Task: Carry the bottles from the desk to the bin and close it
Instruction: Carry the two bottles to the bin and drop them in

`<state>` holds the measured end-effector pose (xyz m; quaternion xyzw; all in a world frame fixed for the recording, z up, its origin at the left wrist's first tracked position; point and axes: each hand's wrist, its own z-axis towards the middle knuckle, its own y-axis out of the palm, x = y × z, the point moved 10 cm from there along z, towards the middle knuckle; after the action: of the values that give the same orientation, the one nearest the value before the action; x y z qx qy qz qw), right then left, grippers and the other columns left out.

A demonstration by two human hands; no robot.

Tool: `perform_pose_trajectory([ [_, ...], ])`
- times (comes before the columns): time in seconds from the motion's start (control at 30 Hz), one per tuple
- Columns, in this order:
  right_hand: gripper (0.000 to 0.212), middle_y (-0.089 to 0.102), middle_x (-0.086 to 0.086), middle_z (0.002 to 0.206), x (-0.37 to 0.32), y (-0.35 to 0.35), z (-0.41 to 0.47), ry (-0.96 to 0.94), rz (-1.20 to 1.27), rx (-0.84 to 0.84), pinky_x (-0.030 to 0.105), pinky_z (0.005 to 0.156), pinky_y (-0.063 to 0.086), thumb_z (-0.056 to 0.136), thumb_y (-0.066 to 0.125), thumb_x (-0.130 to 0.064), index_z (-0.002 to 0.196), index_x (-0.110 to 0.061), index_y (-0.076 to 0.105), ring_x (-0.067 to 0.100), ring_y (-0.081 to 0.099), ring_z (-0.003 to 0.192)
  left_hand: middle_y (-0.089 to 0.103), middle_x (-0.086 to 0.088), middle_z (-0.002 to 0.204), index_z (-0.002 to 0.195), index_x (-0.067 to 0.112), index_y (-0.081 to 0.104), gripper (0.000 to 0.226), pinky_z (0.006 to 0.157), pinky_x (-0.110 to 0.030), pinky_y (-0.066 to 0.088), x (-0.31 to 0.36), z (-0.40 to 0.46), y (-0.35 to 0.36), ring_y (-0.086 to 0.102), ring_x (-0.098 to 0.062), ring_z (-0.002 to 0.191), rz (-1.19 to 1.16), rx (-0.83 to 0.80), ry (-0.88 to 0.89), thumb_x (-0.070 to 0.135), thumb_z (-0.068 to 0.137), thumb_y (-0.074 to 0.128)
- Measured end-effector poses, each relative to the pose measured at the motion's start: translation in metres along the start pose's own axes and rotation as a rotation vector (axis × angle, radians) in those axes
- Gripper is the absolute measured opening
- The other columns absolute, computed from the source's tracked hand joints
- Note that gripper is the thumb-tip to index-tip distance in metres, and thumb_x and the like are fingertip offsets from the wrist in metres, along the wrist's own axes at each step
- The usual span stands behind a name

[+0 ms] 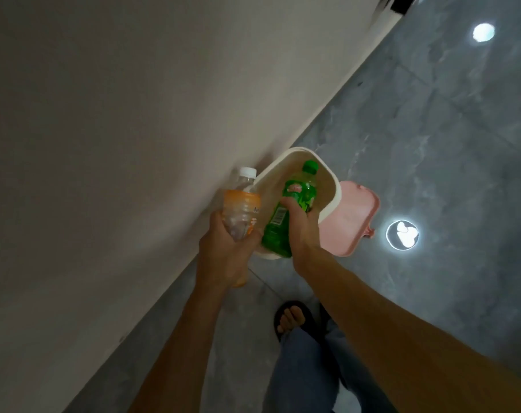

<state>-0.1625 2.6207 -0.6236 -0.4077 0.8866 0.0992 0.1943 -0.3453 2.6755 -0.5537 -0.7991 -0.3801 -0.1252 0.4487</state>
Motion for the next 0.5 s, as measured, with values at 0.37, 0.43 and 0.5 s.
perform_pose_trajectory([
  [0.37, 0.106, 0.049, 0.015, 0.139, 0.049, 0.031, 0.104, 0.284, 0.098, 0.164, 0.052, 0.108, 0.046, 0.067, 0.087, -0.042, 0.153, -0.02, 0.029, 0.038, 0.052, 0.125, 0.066, 0.018, 0.098, 0.12, 0.045, 0.047, 0.073, 0.061, -0.019, 0.048, 0.018, 0.054, 0.041, 0.066, -0.004, 0.084, 0.164, -0.039, 0.256, 0.069, 0.057, 0.074],
  [0.43, 0.103, 0.049, 0.015, 0.138, 0.054, 0.03, 0.114, 0.297, 0.1, 0.184, 0.051, 0.106, 0.047, 0.069, 0.086, -0.042, 0.152, -0.02, 0.029, 0.038, 0.052, 0.124, 0.066, 0.018, 0.096, 0.117, 0.046, 0.048, 0.069, 0.063, -0.025, 0.052, 0.017, 0.056, 0.042, 0.066, -0.004, 0.084, 0.18, -0.034, 0.269, 0.069, 0.057, 0.074],
  [0.5, 0.095, 0.05, 0.015, 0.137, 0.059, 0.028, 0.121, 0.311, 0.096, 0.197, 0.051, 0.103, 0.05, 0.074, 0.082, -0.043, 0.151, -0.02, 0.031, 0.039, 0.054, 0.122, 0.066, 0.018, 0.095, 0.115, 0.046, 0.048, 0.067, 0.066, -0.028, 0.055, 0.016, 0.058, 0.044, 0.066, -0.003, 0.084, 0.171, -0.041, 0.274, 0.068, 0.057, 0.074],
])
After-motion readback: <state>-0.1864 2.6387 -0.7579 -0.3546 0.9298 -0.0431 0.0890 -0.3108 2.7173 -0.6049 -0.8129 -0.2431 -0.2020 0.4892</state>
